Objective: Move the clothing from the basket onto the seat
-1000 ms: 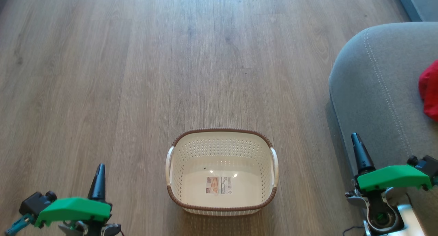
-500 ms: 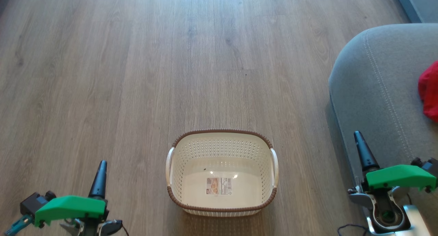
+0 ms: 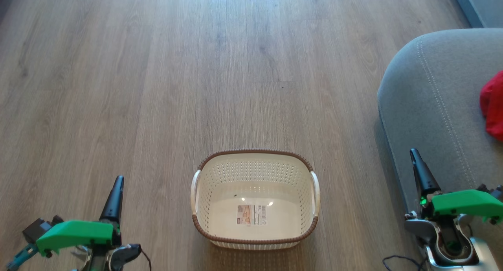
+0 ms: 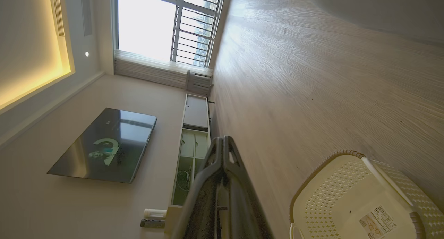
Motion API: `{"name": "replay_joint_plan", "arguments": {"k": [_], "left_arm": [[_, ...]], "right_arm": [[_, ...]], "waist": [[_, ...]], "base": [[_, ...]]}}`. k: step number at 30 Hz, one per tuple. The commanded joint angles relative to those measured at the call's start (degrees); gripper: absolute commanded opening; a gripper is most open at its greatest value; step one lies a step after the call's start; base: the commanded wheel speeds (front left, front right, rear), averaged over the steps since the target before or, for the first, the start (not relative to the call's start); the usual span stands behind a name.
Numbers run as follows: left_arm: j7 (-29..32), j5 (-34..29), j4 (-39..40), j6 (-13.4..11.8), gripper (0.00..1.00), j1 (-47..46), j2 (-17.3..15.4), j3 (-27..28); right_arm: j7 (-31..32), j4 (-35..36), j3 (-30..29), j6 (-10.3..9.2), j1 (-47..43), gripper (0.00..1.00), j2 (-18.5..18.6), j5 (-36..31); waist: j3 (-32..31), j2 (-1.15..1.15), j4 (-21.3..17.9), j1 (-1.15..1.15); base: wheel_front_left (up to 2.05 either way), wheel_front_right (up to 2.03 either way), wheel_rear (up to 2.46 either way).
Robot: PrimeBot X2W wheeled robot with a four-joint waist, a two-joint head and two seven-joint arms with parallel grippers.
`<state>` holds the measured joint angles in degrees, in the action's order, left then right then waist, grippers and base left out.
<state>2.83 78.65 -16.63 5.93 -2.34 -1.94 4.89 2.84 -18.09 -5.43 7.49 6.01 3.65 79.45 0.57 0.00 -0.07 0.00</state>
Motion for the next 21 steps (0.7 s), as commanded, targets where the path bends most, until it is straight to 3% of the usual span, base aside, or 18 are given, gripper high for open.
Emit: {"name": "replay_joint_plan", "arguments": {"k": [1, 21], "left_arm": [[0.6, 1.6, 2.1, 0.5, 0.00, -2.9, -0.8, 1.4], [3.7, 13.5, 2.6, 1.6, 0.00, -3.9, -0.9, 1.6]], "right_arm": [[0.6, 2.5, 0.5, 0.00, 0.6, 0.00, -0.2, 1.4], [3.7, 4.1, -1.1, 0.00, 0.2, 0.00, -0.8, 12.7]], "waist": [[0.0, 0.00, 0.0, 0.00], [-0.4, 0.00, 0.1, 0.00]], "base": [[0.00, 0.00, 0.00], [0.00, 0.00, 0.00]]}}
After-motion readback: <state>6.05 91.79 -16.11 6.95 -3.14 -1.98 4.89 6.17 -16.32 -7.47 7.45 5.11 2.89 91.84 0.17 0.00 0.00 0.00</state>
